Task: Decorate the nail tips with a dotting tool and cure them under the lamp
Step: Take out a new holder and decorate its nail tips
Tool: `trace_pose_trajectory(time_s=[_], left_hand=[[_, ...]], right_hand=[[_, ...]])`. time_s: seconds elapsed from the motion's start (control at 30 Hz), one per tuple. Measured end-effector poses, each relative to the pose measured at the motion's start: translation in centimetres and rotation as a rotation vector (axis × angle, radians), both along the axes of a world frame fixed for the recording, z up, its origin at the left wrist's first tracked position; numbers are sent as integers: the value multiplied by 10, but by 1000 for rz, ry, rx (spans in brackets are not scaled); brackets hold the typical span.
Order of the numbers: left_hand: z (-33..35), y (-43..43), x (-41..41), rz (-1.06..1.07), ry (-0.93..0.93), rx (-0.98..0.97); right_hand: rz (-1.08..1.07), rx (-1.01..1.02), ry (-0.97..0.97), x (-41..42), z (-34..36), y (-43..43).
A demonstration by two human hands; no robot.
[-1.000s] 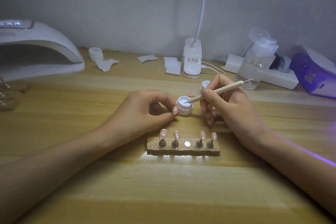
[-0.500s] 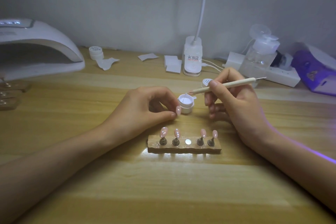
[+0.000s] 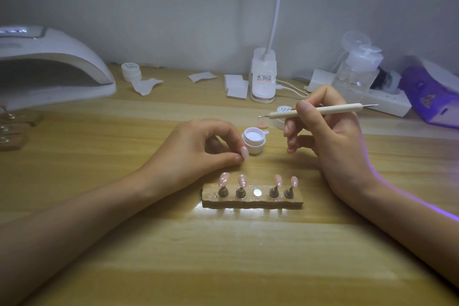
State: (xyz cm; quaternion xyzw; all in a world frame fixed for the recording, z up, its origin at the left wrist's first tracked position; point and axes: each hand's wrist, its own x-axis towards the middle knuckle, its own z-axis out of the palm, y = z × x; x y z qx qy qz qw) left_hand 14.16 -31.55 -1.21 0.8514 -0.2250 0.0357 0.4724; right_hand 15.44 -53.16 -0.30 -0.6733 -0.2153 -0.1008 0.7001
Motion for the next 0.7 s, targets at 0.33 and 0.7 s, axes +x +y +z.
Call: trace_pose_trajectory(time_s=[0.33,0.7], left_hand=[[-1,0,1,-9,6,13],[-2,0,2,0,15,17]], right_hand=[[-2,12,89,0,2,0],[142,52,150,-10,0,4]])
